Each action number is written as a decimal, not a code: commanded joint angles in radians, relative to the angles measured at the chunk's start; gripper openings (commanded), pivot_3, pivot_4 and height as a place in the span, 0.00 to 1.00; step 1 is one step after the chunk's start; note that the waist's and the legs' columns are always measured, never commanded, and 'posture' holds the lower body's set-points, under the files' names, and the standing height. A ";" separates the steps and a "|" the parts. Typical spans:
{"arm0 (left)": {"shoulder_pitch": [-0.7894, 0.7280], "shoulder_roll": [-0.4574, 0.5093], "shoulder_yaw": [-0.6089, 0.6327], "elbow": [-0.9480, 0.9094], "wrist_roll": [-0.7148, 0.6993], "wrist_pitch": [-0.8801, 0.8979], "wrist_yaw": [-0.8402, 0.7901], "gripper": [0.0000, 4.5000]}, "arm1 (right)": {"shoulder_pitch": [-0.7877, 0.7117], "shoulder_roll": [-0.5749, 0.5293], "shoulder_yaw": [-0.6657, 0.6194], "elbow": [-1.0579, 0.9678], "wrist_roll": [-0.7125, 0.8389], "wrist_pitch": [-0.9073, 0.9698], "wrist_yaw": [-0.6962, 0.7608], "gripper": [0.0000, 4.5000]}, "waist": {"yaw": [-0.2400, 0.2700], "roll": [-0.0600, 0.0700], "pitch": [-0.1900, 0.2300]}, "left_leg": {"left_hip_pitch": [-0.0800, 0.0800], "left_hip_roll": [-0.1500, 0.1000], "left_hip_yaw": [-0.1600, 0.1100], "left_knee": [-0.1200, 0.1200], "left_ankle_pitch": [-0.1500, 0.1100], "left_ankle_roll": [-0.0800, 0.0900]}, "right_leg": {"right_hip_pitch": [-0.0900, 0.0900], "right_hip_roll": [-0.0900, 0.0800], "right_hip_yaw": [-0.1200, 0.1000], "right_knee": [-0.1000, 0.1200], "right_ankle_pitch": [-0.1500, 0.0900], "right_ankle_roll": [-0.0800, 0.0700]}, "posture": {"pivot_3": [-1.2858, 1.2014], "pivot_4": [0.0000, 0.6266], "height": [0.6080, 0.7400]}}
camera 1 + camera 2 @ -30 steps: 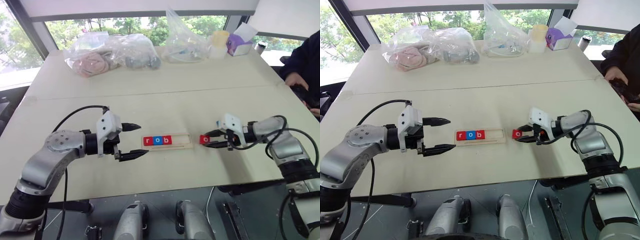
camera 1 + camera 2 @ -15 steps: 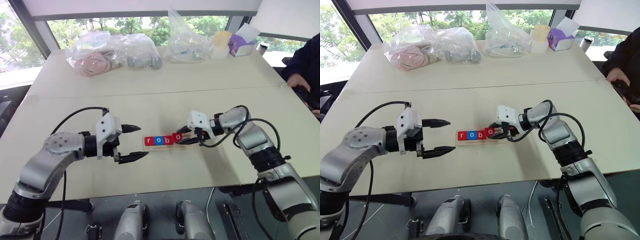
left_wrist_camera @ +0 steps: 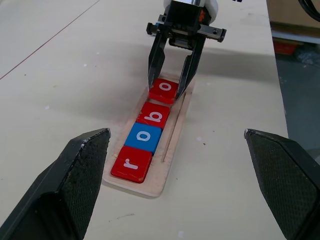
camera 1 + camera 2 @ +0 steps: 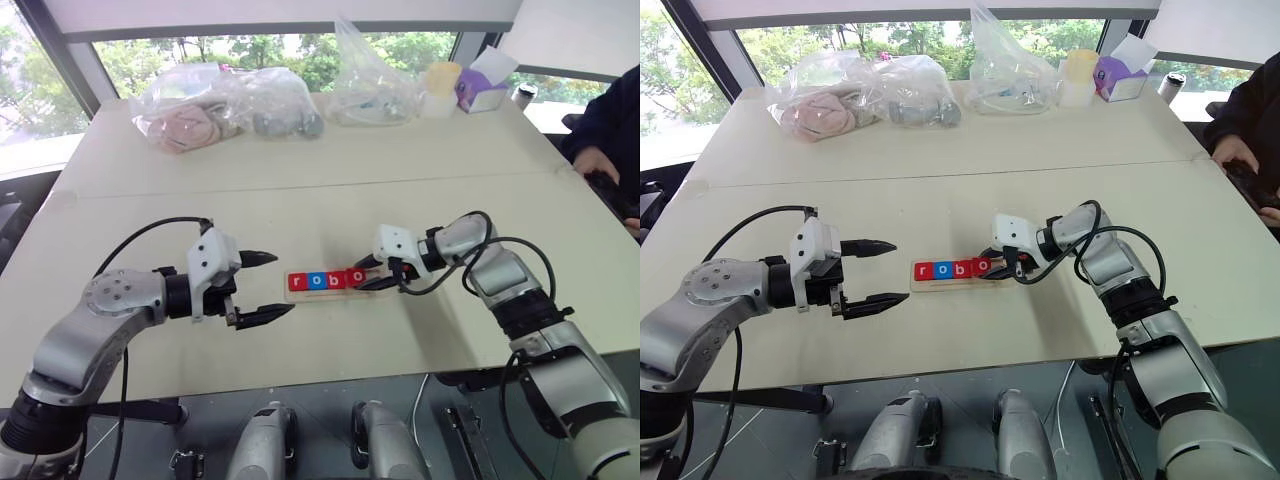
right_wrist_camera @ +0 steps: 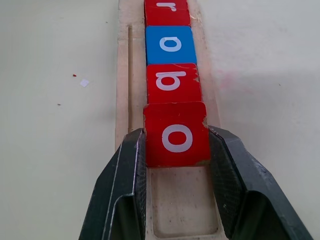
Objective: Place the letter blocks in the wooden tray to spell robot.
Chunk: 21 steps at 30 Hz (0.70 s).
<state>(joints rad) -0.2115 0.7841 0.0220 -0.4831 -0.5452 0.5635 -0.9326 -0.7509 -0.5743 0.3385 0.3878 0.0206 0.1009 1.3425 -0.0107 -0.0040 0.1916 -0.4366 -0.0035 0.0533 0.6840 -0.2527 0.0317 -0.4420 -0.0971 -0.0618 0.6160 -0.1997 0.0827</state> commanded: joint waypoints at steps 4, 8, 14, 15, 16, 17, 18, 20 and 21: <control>-0.011 0.008 0.027 -0.028 -0.016 -0.001 0.002 1.00 | -0.028 0.008 -0.013 0.003 -0.001 -0.014 0.002 0.68 | 0.000 0.000 0.000 | 0.000 0.000 0.000 0.000 0.000 0.000 | 0.000 0.000 0.000 0.000 0.000 0.000 | 0.52 0.24 0.89; -0.011 0.007 0.026 -0.030 -0.017 0.000 0.004 1.00 | -0.031 0.010 -0.014 0.007 -0.004 -0.016 0.001 0.98 | 0.000 0.000 0.000 | 0.000 0.000 0.000 0.000 0.000 0.000 | 0.000 0.000 0.000 0.000 0.000 0.000 | 0.52 0.24 0.89; -0.011 0.007 0.025 -0.030 -0.017 0.001 0.004 1.00 | -0.048 0.015 -0.064 -0.034 0.043 0.038 -0.022 0.98 | 0.000 0.000 0.000 | 0.000 0.000 0.000 0.000 0.000 0.000 | 0.000 0.000 0.000 0.000 0.000 0.000 | 0.52 0.24 0.89; -0.011 0.006 0.025 -0.031 -0.018 0.002 0.005 1.00 | -0.053 0.015 -0.076 -0.037 0.051 0.053 -0.033 0.98 | 0.000 0.000 0.000 | 0.000 0.000 0.000 0.000 0.000 0.000 | 0.000 0.000 0.000 0.000 0.000 0.001 | 0.52 0.24 0.89; -0.010 0.006 0.024 -0.033 -0.019 0.002 0.006 1.00 | -0.055 0.014 -0.096 -0.042 0.060 0.066 -0.051 0.98 | 0.000 0.000 0.000 | 0.000 0.000 0.000 0.000 0.000 0.000 | 0.000 0.000 0.000 0.000 0.000 0.000 | 0.52 0.24 0.89; -0.009 0.005 0.024 -0.035 -0.019 0.002 0.006 1.00 | -0.056 0.013 -0.117 -0.046 0.069 0.081 -0.074 0.98 | 0.001 0.000 0.000 | 0.000 0.000 0.000 0.000 0.000 0.000 | 0.000 0.000 0.000 0.000 0.000 0.000 | 0.52 0.24 0.89; -0.010 0.004 0.023 -0.036 -0.019 0.003 0.007 1.00 | -0.058 0.015 -0.149 -0.043 0.074 0.090 -0.124 0.98 | 0.001 0.000 0.000 | 0.000 0.000 0.000 0.000 0.000 0.000 | 0.000 0.000 0.000 0.000 0.000 0.000 | 0.52 0.24 0.89; -0.008 0.003 0.021 -0.039 -0.020 0.003 0.009 1.00 | -0.055 0.013 -0.213 -0.040 0.067 0.146 -0.247 0.98 | 0.002 0.000 0.000 | 0.000 0.000 0.000 0.000 0.000 -0.001 | 0.000 0.000 0.000 0.000 0.000 0.000 | 0.52 0.24 0.89; -0.006 0.002 0.020 -0.041 -0.019 0.002 0.011 1.00 | -0.046 0.011 -0.245 -0.040 0.051 0.163 -0.328 0.98 | 0.003 0.000 0.000 | 0.000 0.000 0.000 0.000 0.000 -0.001 | 0.000 0.000 0.000 0.000 0.000 0.000 | 0.52 0.24 0.89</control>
<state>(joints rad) -0.2112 0.7834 0.0219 -0.4879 -0.5500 0.5645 -0.9254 -0.7862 -0.5603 0.1632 0.3739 0.0717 0.2347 1.1246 -0.0079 -0.0040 0.1915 -0.4366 -0.0035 0.0533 0.6840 -0.2523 0.0310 -0.4420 -0.0975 -0.0617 0.6163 -0.1998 0.0825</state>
